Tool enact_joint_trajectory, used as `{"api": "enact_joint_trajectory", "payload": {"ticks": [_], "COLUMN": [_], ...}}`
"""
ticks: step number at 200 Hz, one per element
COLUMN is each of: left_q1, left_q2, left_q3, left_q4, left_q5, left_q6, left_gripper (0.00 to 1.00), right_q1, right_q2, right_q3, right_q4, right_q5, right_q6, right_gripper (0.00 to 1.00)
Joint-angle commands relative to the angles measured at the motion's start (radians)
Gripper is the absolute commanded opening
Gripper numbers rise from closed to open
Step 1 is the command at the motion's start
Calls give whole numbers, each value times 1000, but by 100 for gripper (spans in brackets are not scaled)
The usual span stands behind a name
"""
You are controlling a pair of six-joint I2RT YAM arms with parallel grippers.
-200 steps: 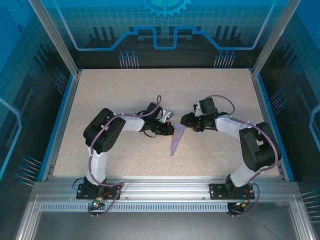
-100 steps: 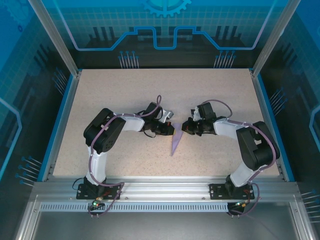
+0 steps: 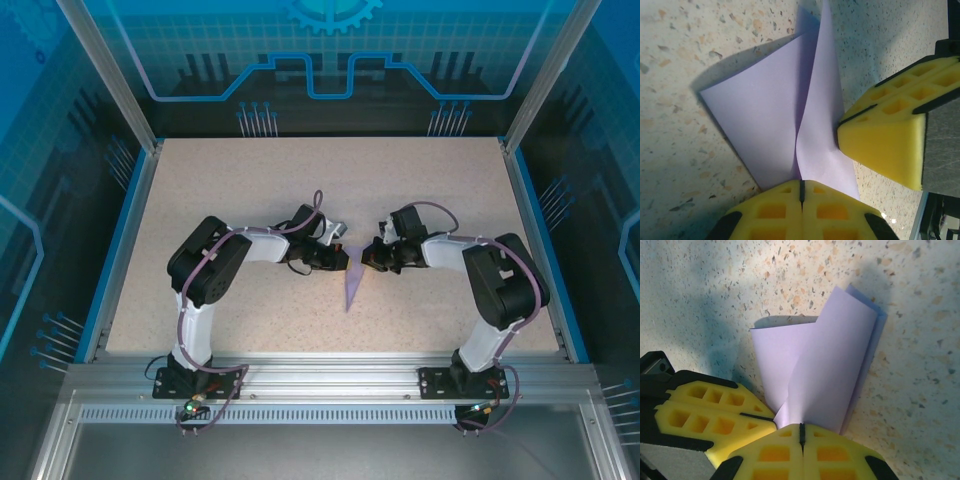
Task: Fold a paper plane with a square sheet of paper (fold left side to right side)
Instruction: Fold the wing for the fifth time at the center of the table.
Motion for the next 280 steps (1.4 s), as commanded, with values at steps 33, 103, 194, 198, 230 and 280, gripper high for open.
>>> {"api": "enact_joint_trajectory", "payload": {"ticks": [33, 103, 194, 198, 230, 280], "left_q1": [3, 2, -23, -31, -86, -130], "left_q2": [55, -32, -297, -298, -286, -208], "left_q3": [13, 11, -59, -60, -75, -59], "left_q4": [-14, -39, -136, -143, -156, -141], "left_q5": [-72, -70, 3, 11, 44, 41], "left_q6": [20, 3, -134, -145, -208, -245], "left_gripper": [0, 20, 36, 36, 34, 33], "right_q1": [10, 11, 15, 15, 18, 29], "right_q2": [51, 89, 86, 86, 88, 99], "right_q3": [45, 33, 21, 20, 24, 39], "right_q4": [-63, -170, -170, -170, -174, -184], "right_q5": [25, 87, 90, 89, 91, 92], "right_q6": [-27, -34, -46, -46, -51, -51], "right_gripper": [2, 2, 2, 2, 2, 1]}}
